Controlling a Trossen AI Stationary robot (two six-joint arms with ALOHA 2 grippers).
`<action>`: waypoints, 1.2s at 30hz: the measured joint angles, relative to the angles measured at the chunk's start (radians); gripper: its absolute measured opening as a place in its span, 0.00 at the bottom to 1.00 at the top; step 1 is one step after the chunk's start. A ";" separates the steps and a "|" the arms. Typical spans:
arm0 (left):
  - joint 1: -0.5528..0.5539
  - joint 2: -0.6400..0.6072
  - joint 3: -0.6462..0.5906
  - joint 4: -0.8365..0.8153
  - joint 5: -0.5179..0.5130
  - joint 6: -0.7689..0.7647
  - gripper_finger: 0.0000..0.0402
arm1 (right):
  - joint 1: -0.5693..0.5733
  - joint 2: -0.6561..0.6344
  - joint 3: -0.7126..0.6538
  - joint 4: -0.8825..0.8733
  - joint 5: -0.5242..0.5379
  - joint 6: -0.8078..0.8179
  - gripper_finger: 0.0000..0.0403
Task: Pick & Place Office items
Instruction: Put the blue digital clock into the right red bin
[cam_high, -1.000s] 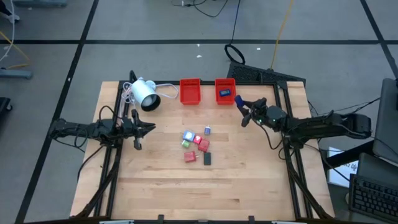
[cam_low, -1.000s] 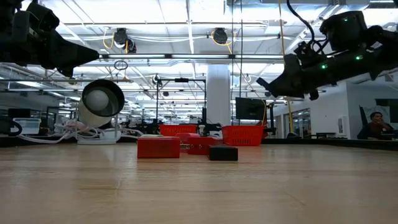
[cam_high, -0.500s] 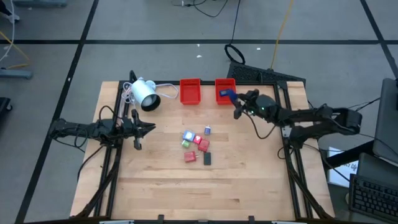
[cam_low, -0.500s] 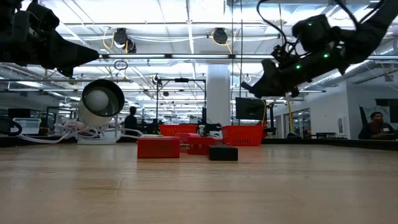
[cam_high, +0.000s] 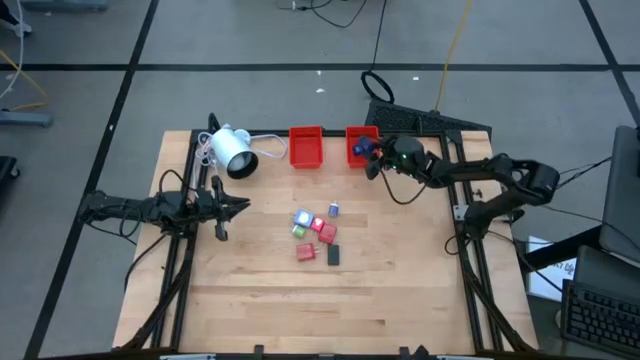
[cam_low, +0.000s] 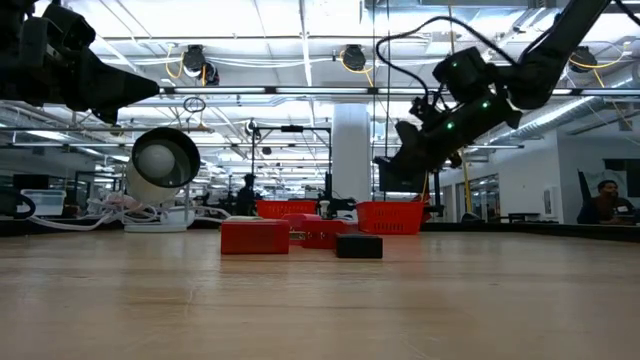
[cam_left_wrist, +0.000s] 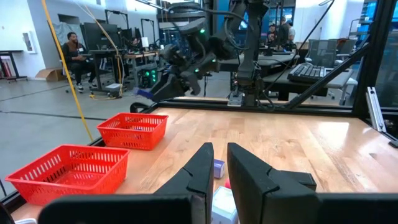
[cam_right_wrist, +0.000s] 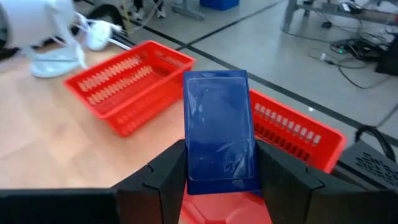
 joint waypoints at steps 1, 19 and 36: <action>0.000 0.000 0.000 0.000 0.000 0.000 0.12 | -0.009 0.012 0.005 -0.001 -0.001 0.000 0.41; 0.000 0.000 0.000 0.000 0.000 0.000 0.12 | -0.089 0.105 0.088 -0.072 -0.076 0.008 0.41; 0.000 0.000 0.000 0.000 0.000 0.000 0.12 | -0.086 0.105 0.087 -0.191 -0.076 0.018 0.41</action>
